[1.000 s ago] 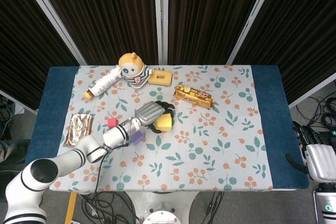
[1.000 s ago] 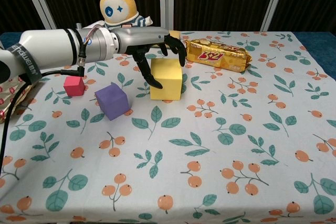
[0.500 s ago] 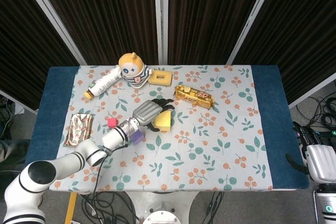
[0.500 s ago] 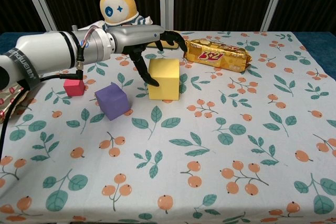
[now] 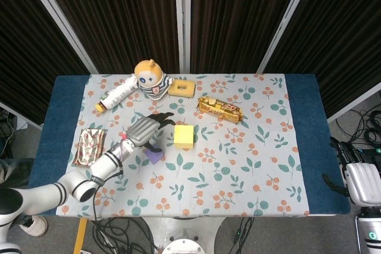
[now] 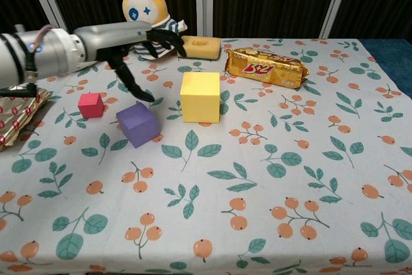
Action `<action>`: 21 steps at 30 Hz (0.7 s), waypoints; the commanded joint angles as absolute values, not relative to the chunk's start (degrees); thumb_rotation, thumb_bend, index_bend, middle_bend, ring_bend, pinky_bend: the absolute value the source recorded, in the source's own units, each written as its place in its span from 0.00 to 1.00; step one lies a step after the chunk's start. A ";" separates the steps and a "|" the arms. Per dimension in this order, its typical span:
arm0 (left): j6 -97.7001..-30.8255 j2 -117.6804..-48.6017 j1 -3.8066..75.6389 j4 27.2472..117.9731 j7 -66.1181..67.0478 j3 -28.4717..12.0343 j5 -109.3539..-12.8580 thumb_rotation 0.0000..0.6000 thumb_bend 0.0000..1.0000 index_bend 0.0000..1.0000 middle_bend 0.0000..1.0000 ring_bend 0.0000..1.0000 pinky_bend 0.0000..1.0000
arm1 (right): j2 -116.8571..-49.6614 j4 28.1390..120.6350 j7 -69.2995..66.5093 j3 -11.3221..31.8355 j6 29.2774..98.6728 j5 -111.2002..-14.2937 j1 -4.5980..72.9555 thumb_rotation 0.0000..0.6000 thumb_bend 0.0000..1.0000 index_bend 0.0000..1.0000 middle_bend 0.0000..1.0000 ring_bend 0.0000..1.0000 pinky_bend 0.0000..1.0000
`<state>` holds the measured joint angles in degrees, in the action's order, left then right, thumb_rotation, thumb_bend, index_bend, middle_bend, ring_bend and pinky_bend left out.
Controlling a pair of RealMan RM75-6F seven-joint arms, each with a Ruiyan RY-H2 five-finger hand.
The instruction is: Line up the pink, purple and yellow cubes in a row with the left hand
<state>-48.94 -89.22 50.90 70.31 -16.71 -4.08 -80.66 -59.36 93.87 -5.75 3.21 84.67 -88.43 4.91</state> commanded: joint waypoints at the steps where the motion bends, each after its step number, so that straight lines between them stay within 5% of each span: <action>1: -51.87 -85.64 47.52 73.62 -16.49 -0.52 -83.48 1.00 0.13 0.28 0.17 0.14 0.22 | -59.49 93.83 -5.81 3.10 84.67 -88.75 5.01 1.00 0.16 0.04 0.20 0.13 0.22; 7: -53.40 -83.90 45.41 73.41 -18.37 3.59 -88.26 1.00 0.15 0.33 0.17 0.14 0.22 | -59.69 94.03 -5.75 2.98 85.08 -89.57 5.10 1.00 0.16 0.03 0.20 0.13 0.22; 21: -57.97 -91.72 43.70 63.50 -12.75 2.65 -91.17 1.00 0.15 0.32 0.17 0.14 0.22 | -59.46 93.92 -6.28 2.46 86.66 -90.18 4.12 1.00 0.16 0.04 0.20 0.13 0.22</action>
<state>-58.06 -90.38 43.39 65.32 -12.89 2.65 -90.27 -59.45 93.93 -6.25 2.48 86.63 -90.17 4.15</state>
